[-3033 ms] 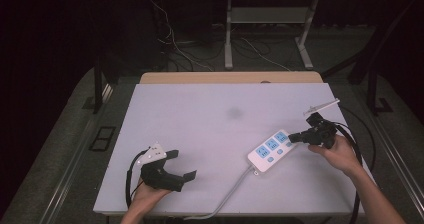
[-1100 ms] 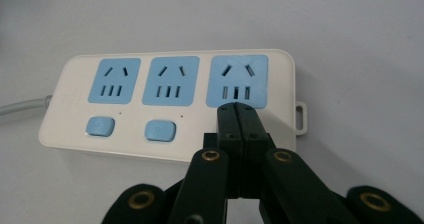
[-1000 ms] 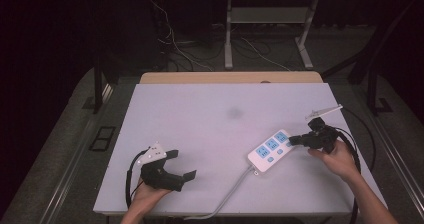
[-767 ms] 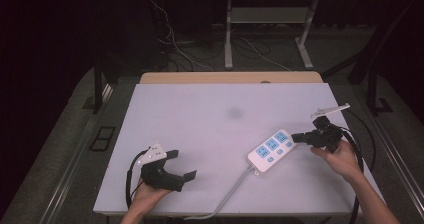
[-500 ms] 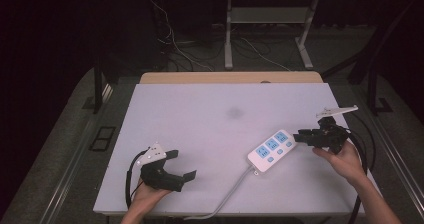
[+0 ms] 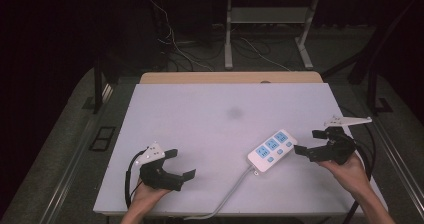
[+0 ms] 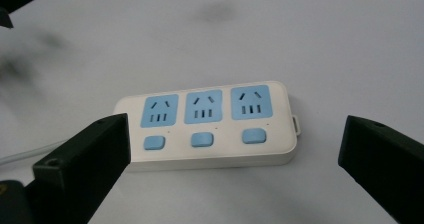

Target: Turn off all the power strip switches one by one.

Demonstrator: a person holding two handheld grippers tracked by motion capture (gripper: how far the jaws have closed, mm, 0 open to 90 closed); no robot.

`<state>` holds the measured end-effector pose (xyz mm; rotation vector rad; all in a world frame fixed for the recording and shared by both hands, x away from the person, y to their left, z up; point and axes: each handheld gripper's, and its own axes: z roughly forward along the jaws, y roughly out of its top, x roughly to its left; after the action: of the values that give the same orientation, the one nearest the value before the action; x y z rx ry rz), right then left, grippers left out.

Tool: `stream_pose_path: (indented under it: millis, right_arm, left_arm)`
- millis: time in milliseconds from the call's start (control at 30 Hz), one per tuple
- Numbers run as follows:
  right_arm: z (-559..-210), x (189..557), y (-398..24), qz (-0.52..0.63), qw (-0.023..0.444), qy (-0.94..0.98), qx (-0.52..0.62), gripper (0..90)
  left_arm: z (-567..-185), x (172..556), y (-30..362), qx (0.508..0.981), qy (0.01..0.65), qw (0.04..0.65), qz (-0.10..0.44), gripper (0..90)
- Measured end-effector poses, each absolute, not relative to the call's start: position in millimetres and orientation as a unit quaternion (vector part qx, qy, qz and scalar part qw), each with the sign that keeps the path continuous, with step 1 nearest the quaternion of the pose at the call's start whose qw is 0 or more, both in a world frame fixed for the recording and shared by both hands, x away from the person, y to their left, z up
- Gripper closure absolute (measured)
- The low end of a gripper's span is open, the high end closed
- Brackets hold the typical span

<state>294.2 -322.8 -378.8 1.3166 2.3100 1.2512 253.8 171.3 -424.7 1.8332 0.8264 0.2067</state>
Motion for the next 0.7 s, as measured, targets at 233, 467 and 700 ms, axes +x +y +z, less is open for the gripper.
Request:
stream_pose_path:
  millis: [233,467,700]
  right_arm:
    - [-381.1,277.1,-321.3,0.437,0.098,0.775,0.446,0.2]
    - [-392.2,263.3,-318.5,0.447,0.086,0.774,0.440,0.2]
    - [-405.5,252.4,-309.3,0.459,0.078,0.774,0.430,0.2]
  left_arm:
    - [-424.3,253.7,172.6,0.766,0.348,0.533,0.088,0.0]
    - [-423.4,253.8,174.3,0.765,0.348,0.534,0.089,0.0]
    - [-423.6,254.3,175.0,0.765,0.349,0.534,0.089,0.0]
